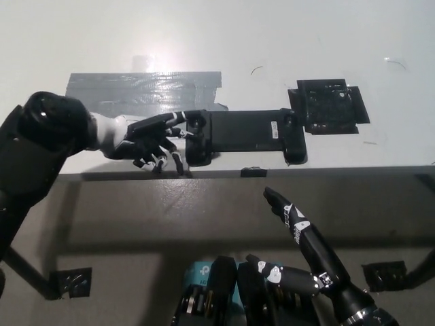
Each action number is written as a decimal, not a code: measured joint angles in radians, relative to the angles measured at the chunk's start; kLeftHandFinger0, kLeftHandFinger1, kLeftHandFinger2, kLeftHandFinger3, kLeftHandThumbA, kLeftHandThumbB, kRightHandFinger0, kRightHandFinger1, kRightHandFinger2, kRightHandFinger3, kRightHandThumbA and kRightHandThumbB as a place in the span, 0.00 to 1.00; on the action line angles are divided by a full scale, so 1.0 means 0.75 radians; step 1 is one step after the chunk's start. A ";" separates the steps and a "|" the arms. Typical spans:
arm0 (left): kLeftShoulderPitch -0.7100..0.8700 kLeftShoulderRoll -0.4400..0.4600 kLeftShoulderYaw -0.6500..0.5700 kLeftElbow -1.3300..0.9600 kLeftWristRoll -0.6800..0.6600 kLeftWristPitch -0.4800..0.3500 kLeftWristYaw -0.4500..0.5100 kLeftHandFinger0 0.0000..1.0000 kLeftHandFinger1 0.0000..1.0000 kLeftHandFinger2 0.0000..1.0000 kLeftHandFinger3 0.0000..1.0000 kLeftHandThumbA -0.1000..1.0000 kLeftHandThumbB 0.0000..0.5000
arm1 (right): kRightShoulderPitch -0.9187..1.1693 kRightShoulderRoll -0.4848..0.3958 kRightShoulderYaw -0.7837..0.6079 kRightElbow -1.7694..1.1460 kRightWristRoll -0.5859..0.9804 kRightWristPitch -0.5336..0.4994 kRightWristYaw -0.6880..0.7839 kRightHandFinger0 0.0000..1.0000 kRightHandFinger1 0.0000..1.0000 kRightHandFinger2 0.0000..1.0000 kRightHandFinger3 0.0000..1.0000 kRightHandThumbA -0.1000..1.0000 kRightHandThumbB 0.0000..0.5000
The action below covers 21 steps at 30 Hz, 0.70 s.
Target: A controller is being placed at the center of the desk near the left hand and the robot uses its left hand's index finger to press a button at the left area of the controller
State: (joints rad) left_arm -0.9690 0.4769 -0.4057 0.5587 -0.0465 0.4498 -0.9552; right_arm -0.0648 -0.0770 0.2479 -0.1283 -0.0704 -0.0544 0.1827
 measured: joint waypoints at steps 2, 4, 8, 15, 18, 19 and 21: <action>0.019 0.006 0.044 -0.065 -0.057 0.001 0.008 0.00 0.16 0.50 1.00 1.00 0.86 | 0.000 -0.001 0.000 0.001 0.000 0.000 0.000 1.00 1.00 1.00 1.00 0.76 0.45; 0.032 0.010 0.058 -0.111 -0.107 0.000 0.022 0.03 0.20 0.53 1.00 1.00 0.84 | 0.000 0.000 0.000 0.004 0.000 0.001 0.000 1.00 1.00 1.00 1.00 0.74 0.45; 0.084 0.011 0.078 -0.221 -0.191 0.000 0.057 0.05 0.22 0.50 1.00 1.00 0.77 | 0.002 -0.001 0.000 0.006 0.000 0.003 0.000 1.00 1.00 1.00 1.00 0.76 0.46; 0.357 -0.022 0.176 -0.628 -0.300 0.000 0.177 1.00 1.00 1.00 1.00 1.00 0.64 | 0.002 -0.001 0.000 0.007 0.000 0.009 0.001 1.00 1.00 1.00 1.00 0.75 0.43; 0.544 -0.097 0.246 -0.794 -0.287 -0.016 0.241 1.00 1.00 1.00 1.00 1.00 0.69 | 0.002 -0.001 0.000 0.006 0.000 0.009 0.001 1.00 1.00 1.00 1.00 0.78 0.40; 0.615 -0.133 0.265 -0.838 -0.278 -0.027 0.270 1.00 1.00 1.00 1.00 1.00 0.69 | 0.003 -0.001 0.000 0.007 0.000 0.009 0.000 1.00 1.00 1.00 1.00 0.79 0.39; 0.760 -0.212 0.287 -0.899 -0.256 -0.051 0.316 1.00 1.00 1.00 1.00 1.00 0.60 | 0.005 -0.001 0.000 0.007 0.000 0.009 0.000 1.00 1.00 1.00 1.00 0.83 0.41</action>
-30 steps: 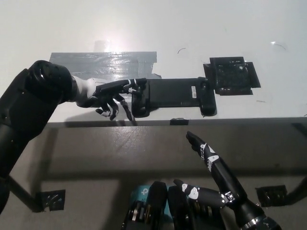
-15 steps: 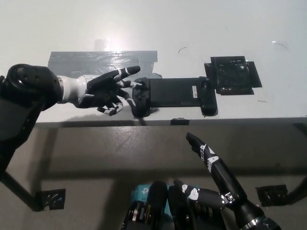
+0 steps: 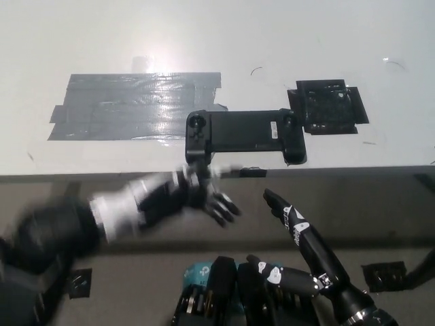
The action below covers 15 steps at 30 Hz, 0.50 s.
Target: A controller is being placed at the center of the desk near the left hand and the robot uses its left hand's index finger to press a button at the left area of the controller
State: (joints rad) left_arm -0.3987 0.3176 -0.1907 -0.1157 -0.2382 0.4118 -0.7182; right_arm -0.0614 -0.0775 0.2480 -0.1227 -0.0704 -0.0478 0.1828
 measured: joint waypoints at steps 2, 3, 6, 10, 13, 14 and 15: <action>0.149 -0.085 0.019 -0.028 0.030 -0.040 0.048 1.00 1.00 1.00 1.00 1.00 0.55 | 0.002 0.001 0.000 0.003 0.000 0.000 0.000 1.00 1.00 1.00 1.00 0.89 0.45; 0.217 -0.127 0.027 -0.027 0.046 -0.066 0.074 1.00 1.00 1.00 1.00 1.00 0.62 | 0.004 0.001 0.000 0.007 0.000 0.000 -0.001 1.00 1.00 1.00 1.00 0.92 0.46; 0.335 -0.193 0.039 -0.020 0.095 -0.129 0.126 1.00 1.00 1.00 1.00 1.00 0.69 | 0.007 0.003 0.000 0.023 0.000 0.000 -0.002 1.00 1.00 1.00 1.00 0.99 0.51; 0.434 -0.246 0.052 0.021 0.177 -0.224 0.210 1.00 1.00 1.00 1.00 1.00 0.59 | 0.017 0.008 0.000 0.047 0.000 -0.001 -0.003 1.00 1.00 1.00 1.00 1.00 0.51; 0.470 -0.270 0.054 0.058 0.235 -0.288 0.278 1.00 1.00 1.00 1.00 1.00 0.58 | 0.030 0.012 0.000 0.059 0.000 -0.001 -0.004 1.00 1.00 1.00 1.00 1.00 0.51; 0.479 -0.275 0.054 0.068 0.252 -0.307 0.303 1.00 1.00 1.00 1.00 1.00 0.58 | 0.035 0.013 0.000 0.063 0.000 -0.001 -0.004 1.00 1.00 1.00 1.00 1.00 0.51; 0.485 -0.279 0.054 0.078 0.273 -0.326 0.326 1.00 1.00 1.00 1.00 1.00 0.58 | 0.039 0.015 0.000 0.067 -0.001 -0.001 -0.004 1.00 1.00 1.00 1.00 1.00 0.51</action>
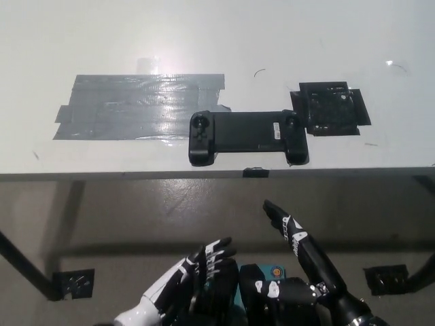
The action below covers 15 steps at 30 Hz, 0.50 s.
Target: A controller is being placed at the center of the desk near the left hand and the robot uses its left hand's index finger to press a button at the left area of the controller
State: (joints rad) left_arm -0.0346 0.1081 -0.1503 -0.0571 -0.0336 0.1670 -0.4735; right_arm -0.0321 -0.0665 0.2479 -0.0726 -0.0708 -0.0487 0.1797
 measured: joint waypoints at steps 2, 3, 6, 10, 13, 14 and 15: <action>0.009 -0.004 -0.002 0.019 0.039 -0.046 0.053 1.00 1.00 1.00 1.00 1.00 0.58 | 0.010 0.002 0.000 0.009 0.000 0.000 0.000 1.00 1.00 1.00 1.00 1.00 0.51; 0.011 -0.004 -0.003 0.029 0.060 -0.065 0.074 1.00 1.00 1.00 1.00 1.00 0.58 | 0.012 0.003 0.000 0.014 0.000 0.000 0.000 1.00 1.00 1.00 1.00 1.00 0.51; 0.016 -0.003 -0.007 0.059 0.127 -0.126 0.157 1.00 1.00 1.00 1.00 1.00 0.57 | 0.019 0.005 0.000 0.022 0.000 0.000 -0.001 1.00 1.00 1.00 1.00 0.99 0.49; 0.019 -0.002 -0.013 0.089 0.209 -0.198 0.253 1.00 1.00 1.00 1.00 1.00 0.51 | 0.020 0.006 -0.001 0.023 0.000 -0.001 -0.004 1.00 1.00 1.00 1.00 0.99 0.48; 0.020 -0.003 -0.014 0.103 0.260 -0.259 0.306 1.00 1.00 1.00 1.00 1.00 0.51 | 0.020 0.007 -0.002 0.023 0.000 -0.003 -0.006 1.00 1.00 1.00 1.00 1.00 0.46; 0.019 -0.003 -0.014 0.109 0.276 -0.285 0.324 1.00 1.00 1.00 1.00 1.00 0.51 | 0.020 0.008 -0.003 0.023 0.000 -0.004 -0.007 1.00 1.00 1.00 1.00 1.00 0.47; 0.019 -0.004 -0.014 0.114 0.287 -0.305 0.338 1.00 1.00 1.00 1.00 1.00 0.46 | 0.020 0.008 -0.003 0.023 0.000 -0.005 -0.008 1.00 1.00 1.00 1.00 1.00 0.48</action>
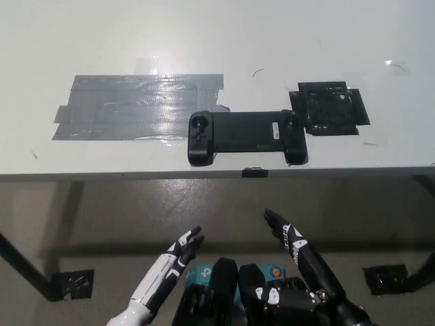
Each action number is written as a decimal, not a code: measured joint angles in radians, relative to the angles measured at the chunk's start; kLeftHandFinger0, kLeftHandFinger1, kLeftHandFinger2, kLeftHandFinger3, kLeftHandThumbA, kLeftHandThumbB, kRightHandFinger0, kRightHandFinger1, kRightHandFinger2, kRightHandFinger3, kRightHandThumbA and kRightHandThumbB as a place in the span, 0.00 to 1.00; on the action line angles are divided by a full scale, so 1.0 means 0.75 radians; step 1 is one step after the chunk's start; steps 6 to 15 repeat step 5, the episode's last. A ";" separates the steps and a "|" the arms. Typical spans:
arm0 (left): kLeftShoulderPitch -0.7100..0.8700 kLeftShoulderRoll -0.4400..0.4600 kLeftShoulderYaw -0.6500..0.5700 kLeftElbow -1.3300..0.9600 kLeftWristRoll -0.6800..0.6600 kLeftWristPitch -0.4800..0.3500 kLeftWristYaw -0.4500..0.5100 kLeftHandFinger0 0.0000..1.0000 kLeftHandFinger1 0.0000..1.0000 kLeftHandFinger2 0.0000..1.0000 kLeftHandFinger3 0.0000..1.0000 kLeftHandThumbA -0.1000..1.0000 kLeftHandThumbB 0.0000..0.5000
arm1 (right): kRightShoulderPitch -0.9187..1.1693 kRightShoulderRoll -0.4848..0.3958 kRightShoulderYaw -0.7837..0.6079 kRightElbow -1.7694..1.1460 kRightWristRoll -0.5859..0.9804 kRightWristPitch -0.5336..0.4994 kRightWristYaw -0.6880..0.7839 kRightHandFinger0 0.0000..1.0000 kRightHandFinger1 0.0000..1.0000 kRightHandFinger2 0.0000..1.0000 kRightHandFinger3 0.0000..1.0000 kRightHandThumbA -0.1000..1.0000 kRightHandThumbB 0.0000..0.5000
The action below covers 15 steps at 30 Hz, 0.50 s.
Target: A controller is being placed at the center of the desk near the left hand and the robot uses its left hand's index finger to press a button at the left area of the controller
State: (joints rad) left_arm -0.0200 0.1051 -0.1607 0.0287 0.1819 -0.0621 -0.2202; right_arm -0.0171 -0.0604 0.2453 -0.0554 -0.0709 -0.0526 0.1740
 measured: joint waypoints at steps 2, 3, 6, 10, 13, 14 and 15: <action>0.000 -0.002 -0.001 0.010 0.025 -0.039 0.029 1.00 1.00 1.00 1.00 1.00 0.38 | 0.000 0.001 -0.001 0.000 0.000 -0.003 -0.002 1.00 1.00 1.00 1.00 1.00 0.48; 0.000 -0.004 -0.001 0.012 0.039 -0.060 0.048 1.00 1.00 1.00 1.00 1.00 0.35 | 0.000 0.003 -0.002 0.000 0.000 -0.005 -0.003 1.00 1.00 1.00 1.00 1.00 0.48; 0.000 -0.006 -0.002 0.014 0.057 -0.085 0.071 1.00 1.00 1.00 1.00 1.00 0.32 | 0.000 0.005 -0.003 0.000 0.000 -0.008 -0.005 1.00 1.00 1.00 1.00 1.00 0.48; 0.000 -0.006 -0.002 0.014 0.057 -0.085 0.071 1.00 1.00 1.00 1.00 1.00 0.32 | 0.000 0.005 -0.003 0.000 0.000 -0.008 -0.005 1.00 1.00 1.00 1.00 1.00 0.48; 0.000 -0.006 -0.002 0.014 0.057 -0.085 0.071 1.00 1.00 1.00 1.00 1.00 0.32 | 0.000 0.005 -0.003 0.000 0.000 -0.008 -0.005 1.00 1.00 1.00 1.00 1.00 0.48; 0.000 -0.006 -0.002 0.014 0.057 -0.085 0.071 1.00 1.00 1.00 1.00 1.00 0.32 | 0.000 0.005 -0.003 0.000 0.000 -0.008 -0.005 1.00 1.00 1.00 1.00 1.00 0.48; 0.000 -0.006 -0.002 0.014 0.057 -0.085 0.071 1.00 1.00 1.00 1.00 1.00 0.32 | 0.000 0.005 -0.003 0.000 0.000 -0.008 -0.005 1.00 1.00 1.00 1.00 1.00 0.48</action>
